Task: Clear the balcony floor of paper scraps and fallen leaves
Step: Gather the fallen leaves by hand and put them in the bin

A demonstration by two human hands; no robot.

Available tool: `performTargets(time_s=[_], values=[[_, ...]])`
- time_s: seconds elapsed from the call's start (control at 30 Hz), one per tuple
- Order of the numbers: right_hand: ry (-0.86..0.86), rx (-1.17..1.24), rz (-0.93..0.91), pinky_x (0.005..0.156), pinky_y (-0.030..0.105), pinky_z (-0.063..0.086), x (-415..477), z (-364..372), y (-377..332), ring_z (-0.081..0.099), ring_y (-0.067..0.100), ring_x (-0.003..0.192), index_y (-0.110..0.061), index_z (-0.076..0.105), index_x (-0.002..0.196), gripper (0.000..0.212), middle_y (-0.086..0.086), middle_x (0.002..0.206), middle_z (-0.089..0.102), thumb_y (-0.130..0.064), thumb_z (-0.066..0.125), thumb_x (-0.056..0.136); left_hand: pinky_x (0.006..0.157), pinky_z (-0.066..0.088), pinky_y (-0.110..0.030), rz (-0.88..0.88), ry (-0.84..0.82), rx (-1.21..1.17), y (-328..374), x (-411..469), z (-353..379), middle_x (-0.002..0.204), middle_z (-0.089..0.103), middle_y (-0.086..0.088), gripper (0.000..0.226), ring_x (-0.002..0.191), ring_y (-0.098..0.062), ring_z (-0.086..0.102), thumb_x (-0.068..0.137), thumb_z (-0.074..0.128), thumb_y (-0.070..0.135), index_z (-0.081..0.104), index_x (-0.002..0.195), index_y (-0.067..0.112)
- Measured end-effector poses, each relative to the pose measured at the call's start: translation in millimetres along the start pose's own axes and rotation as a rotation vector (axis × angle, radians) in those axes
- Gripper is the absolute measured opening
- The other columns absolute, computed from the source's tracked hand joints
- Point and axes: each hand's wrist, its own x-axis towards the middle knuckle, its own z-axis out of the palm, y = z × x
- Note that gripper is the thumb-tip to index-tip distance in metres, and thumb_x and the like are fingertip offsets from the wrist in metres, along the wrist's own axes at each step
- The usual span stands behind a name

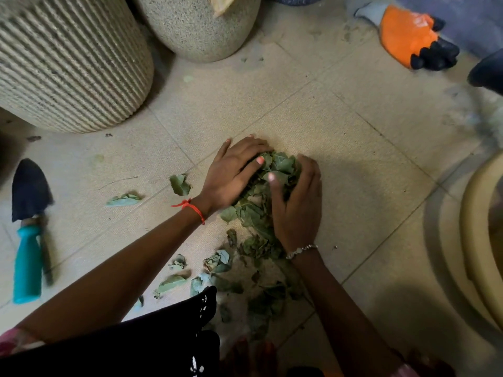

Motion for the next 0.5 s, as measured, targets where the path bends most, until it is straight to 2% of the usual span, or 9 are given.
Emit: performTargets(time_s=[0.1,0.17,0.27,0.37,0.43,0.5], values=[[0.003,0.074,0.039,0.098,0.049,0.043,16,11,-7,0.044,0.028,0.128,-0.011,0.049,0.131,0.058,0.014,0.137,0.048,-0.050,0.030,0.093,0.117,0.008,-0.031,-0.029,0.060,-0.054,3,-3,6,0.139,0.049,0.006,0.059,0.137,-0.006,0.030,0.090,0.016,0.047,0.053,0.129,0.023],[-0.024,0.104,0.029,0.096,0.047,0.045,19,16,-12,0.049,0.026,0.123,-0.008,0.054,0.125,0.057,0.012,0.131,0.053,-0.047,0.028,0.094,0.115,0.019,-0.032,-0.065,0.113,-0.098,9,-5,13,0.135,0.052,0.003,0.059,0.132,-0.009,0.038,0.090,0.016,0.045,0.053,0.128,0.019],[-0.010,0.242,0.034,0.090,0.037,0.049,18,20,-20,0.057,0.018,0.108,-0.006,0.059,0.115,0.050,0.006,0.117,0.061,-0.042,0.032,0.094,0.096,0.040,-0.032,-0.135,0.222,-0.201,22,-9,24,0.120,0.058,0.004,0.054,0.111,-0.011,0.051,0.090,0.021,0.045,0.055,0.119,0.016],[0.024,0.531,0.183,0.079,0.015,0.047,16,21,-30,0.060,0.005,0.091,-0.006,0.062,0.106,0.033,0.001,0.102,0.064,-0.030,0.043,0.094,0.084,0.046,-0.033,-0.238,0.288,-0.434,32,-8,30,0.105,0.061,0.005,0.039,0.096,-0.010,0.057,0.090,0.031,0.043,0.054,0.110,0.017],[0.008,0.733,0.322,0.078,0.018,0.049,16,24,-40,0.062,0.010,0.092,-0.004,0.064,0.103,0.030,0.004,0.100,0.066,-0.026,0.046,0.093,0.079,0.048,-0.035,-0.300,0.302,-0.680,37,-5,30,0.096,0.060,0.005,0.026,0.088,-0.011,0.058,0.091,0.038,0.034,0.053,0.103,0.017],[0.004,0.853,0.386,0.077,0.021,0.050,15,28,-48,0.063,0.015,0.091,-0.001,0.064,0.101,0.029,0.011,0.098,0.067,-0.024,0.049,0.092,0.075,0.047,-0.026,-0.309,0.333,-0.856,41,-3,27,0.091,0.058,0.003,0.023,0.082,-0.009,0.055,0.089,0.039,0.027,0.055,0.099,0.014]])
